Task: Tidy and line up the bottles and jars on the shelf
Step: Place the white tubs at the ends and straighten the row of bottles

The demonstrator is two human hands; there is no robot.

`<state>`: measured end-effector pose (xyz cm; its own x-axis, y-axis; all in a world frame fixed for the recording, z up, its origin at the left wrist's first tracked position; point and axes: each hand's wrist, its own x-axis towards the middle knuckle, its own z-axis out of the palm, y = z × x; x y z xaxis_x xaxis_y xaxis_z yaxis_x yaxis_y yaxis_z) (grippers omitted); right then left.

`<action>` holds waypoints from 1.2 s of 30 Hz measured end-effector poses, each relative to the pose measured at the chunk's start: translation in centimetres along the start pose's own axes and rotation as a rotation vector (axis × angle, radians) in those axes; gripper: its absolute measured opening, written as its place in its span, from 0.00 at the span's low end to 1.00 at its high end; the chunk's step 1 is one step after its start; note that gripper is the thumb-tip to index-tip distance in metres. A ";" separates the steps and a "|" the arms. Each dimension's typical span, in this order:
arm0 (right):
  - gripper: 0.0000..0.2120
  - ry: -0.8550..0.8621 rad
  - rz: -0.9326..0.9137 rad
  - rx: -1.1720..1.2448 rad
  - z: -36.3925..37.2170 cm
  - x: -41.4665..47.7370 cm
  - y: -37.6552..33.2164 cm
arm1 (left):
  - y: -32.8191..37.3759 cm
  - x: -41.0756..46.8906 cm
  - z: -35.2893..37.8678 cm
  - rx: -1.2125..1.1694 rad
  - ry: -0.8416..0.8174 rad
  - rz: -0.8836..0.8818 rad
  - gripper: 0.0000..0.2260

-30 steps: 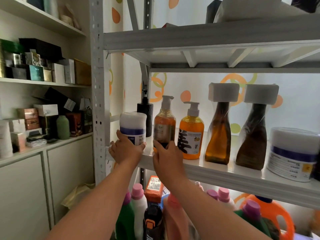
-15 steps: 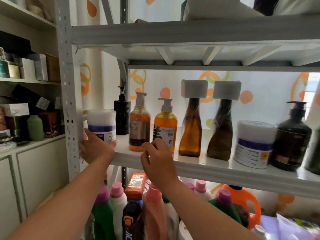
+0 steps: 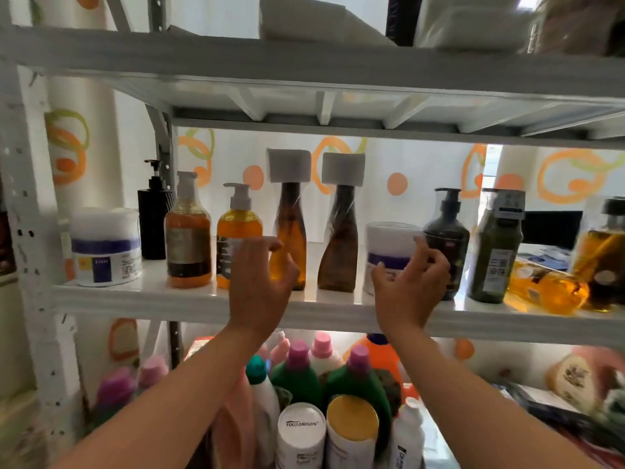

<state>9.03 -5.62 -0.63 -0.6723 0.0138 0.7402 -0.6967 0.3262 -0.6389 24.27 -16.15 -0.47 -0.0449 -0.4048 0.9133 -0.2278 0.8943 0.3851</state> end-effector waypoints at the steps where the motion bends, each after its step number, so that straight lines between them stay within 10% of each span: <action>1: 0.34 -0.052 0.044 -0.036 -0.3 0.4 0.3 | 1.2 -0.3 0.8 -0.037 -0.060 -0.013 0.11; 23: 0.46 -0.320 0.023 -0.232 0.0 1.9 0.7 | 5.8 -0.3 10.3 0.037 -0.440 -0.551 0.36; 36: 0.44 -0.303 0.082 -0.037 0.5 1.6 0.4 | 4.9 -0.4 10.5 0.169 -0.505 -0.490 0.31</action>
<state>7.57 -5.90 0.15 -0.7734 -0.2393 0.5870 -0.6316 0.3697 -0.6814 13.01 -13.63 -0.35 -0.3339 -0.8268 0.4526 -0.4822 0.5624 0.6717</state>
